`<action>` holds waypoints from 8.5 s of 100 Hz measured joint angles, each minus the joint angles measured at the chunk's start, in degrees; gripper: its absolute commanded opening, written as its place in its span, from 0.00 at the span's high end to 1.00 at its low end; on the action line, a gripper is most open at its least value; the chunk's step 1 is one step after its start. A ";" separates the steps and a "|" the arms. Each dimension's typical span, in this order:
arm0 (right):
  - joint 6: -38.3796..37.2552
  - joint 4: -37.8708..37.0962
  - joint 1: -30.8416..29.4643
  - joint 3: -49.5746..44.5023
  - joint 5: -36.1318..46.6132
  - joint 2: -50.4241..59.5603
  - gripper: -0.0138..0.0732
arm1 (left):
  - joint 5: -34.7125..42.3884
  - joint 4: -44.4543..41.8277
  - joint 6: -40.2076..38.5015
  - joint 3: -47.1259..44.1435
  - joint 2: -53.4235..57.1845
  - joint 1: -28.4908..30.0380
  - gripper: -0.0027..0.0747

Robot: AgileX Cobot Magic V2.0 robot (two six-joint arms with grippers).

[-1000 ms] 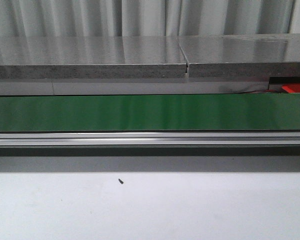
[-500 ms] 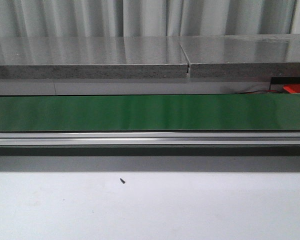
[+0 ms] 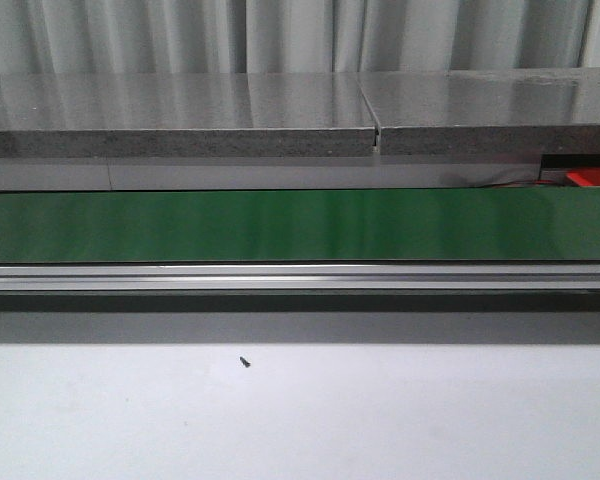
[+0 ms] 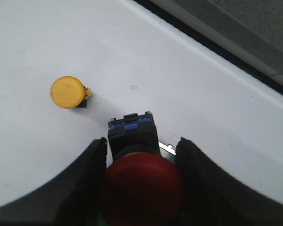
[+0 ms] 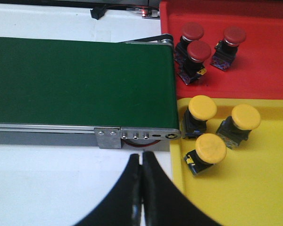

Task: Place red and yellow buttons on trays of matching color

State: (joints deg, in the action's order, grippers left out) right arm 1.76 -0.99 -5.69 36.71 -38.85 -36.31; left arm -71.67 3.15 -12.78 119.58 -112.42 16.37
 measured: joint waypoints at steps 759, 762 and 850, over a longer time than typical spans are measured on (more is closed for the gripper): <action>0.00 0.00 0.00 0.00 -0.09 0.00 0.92 | 41.65 3.08 7.97 -82.64 76.35 -31.34 0.99; 0.00 0.00 0.00 0.00 -0.09 0.00 0.92 | 41.58 3.08 7.97 -84.10 77.67 -31.16 0.99; 0.00 0.00 0.00 0.00 -0.09 0.00 0.92 | 41.09 3.08 7.90 -92.62 90.16 -28.53 0.99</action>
State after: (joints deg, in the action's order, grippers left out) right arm 1.76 -0.99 -5.69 36.71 -38.95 -36.31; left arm -30.58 6.23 -4.88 26.96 -22.26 -12.16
